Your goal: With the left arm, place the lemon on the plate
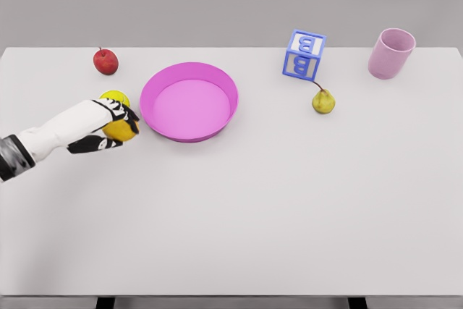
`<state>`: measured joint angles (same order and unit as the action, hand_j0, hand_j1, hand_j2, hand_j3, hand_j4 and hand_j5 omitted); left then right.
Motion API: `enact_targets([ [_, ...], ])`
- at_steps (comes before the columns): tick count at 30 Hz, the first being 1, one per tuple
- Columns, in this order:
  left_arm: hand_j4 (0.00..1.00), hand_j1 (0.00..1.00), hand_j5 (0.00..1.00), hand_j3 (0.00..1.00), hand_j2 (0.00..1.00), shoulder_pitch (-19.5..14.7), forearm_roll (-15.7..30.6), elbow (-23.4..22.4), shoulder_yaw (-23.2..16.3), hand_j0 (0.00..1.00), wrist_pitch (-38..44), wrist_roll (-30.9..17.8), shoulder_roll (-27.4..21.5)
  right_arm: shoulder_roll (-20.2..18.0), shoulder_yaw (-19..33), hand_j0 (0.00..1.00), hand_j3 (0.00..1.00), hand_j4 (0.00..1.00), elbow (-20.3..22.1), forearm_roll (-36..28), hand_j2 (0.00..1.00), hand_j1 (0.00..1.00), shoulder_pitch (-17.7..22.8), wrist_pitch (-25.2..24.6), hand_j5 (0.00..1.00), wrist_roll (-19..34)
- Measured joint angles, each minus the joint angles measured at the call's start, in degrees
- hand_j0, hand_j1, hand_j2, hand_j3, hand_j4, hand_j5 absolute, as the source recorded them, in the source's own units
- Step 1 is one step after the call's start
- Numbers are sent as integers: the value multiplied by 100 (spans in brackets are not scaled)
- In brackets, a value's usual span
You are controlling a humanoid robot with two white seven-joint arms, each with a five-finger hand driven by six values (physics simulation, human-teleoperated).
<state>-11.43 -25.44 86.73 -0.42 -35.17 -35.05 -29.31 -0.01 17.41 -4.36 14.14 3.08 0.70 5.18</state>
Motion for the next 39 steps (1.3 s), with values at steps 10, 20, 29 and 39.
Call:
enact_targets([
  [10, 49, 49, 49, 49, 49, -185, -20, -25, 14, 49, 1, -1, -2, 0, 0, 100, 100, 100, 0, 0, 100, 100, 0, 0, 100, 0],
  [20, 48, 48, 48, 48, 48, -264, -38, -54, -10, 48, 0, 0, 50, 0, 0, 100, 100, 100, 0, 0, 100, 100, 0, 0, 100, 0],
  [29, 46, 46, 46, 46, 46, -413, -86, -71, -33, 46, 0, -1, 166, 0, 0, 100, 100, 100, -1, -1, 100, 100, 0, 0, 100, 0],
  [39, 46, 46, 46, 46, 46, -712, -221, -448, -93, 46, 0, 0, 380, 0, 0, 100, 100, 100, 3, -1, 100, 100, 0, 0, 100, 0],
])
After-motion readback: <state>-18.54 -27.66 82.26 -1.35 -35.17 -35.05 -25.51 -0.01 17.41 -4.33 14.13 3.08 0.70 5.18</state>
